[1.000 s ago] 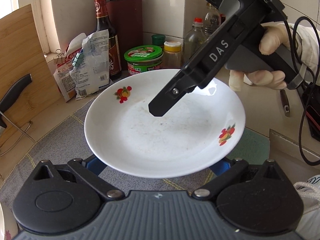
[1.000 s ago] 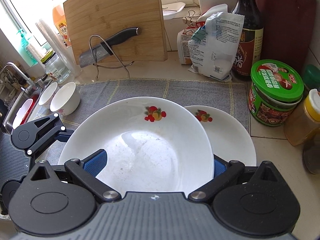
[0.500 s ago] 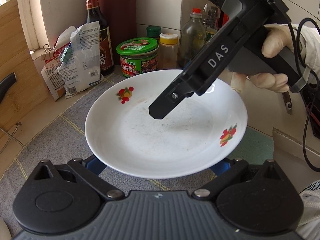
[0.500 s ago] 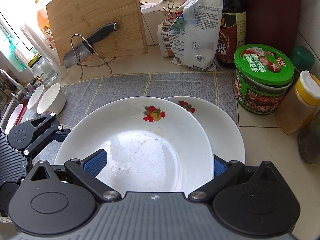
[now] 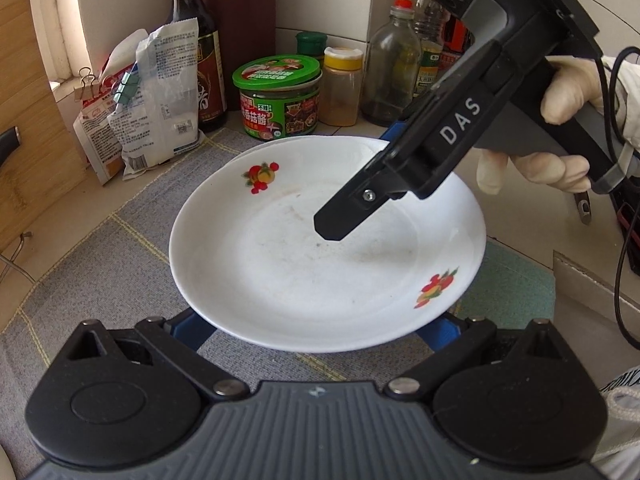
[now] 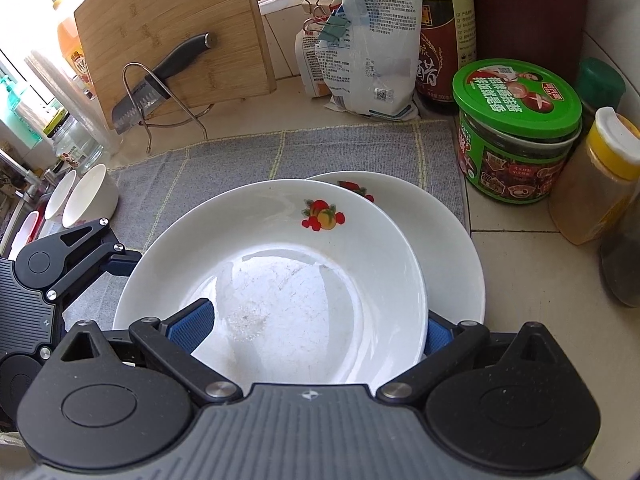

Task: Organize plates and bowls
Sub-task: 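Lower the held plate with the right tool onto the plate stack, then set the fruit-print plate flat on the stack and open the right tool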

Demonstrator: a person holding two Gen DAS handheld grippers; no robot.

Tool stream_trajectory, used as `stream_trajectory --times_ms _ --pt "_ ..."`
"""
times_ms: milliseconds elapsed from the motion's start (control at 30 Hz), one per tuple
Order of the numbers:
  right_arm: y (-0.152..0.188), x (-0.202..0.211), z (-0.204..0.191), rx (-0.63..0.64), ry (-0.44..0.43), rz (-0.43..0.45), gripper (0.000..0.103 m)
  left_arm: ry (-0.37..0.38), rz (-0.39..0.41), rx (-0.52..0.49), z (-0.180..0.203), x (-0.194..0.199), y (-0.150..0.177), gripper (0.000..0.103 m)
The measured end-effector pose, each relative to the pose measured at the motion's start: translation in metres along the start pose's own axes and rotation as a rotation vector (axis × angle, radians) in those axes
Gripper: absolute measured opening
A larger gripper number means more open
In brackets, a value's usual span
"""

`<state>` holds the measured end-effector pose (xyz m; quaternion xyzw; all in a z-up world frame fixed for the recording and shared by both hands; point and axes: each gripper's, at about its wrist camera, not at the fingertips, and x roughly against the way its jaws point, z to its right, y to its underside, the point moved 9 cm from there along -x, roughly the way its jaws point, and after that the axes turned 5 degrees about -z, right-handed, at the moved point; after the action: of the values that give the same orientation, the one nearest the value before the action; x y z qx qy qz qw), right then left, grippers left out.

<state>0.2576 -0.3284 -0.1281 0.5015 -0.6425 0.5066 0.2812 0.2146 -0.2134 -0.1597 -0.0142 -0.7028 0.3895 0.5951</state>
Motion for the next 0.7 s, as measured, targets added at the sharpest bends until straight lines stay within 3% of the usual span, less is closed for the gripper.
stream_trajectory --times_ms 700 --pt "0.0089 0.0010 0.0041 -0.021 0.004 -0.016 0.103 -0.022 -0.018 -0.039 -0.0044 -0.0092 -0.0013 0.100"
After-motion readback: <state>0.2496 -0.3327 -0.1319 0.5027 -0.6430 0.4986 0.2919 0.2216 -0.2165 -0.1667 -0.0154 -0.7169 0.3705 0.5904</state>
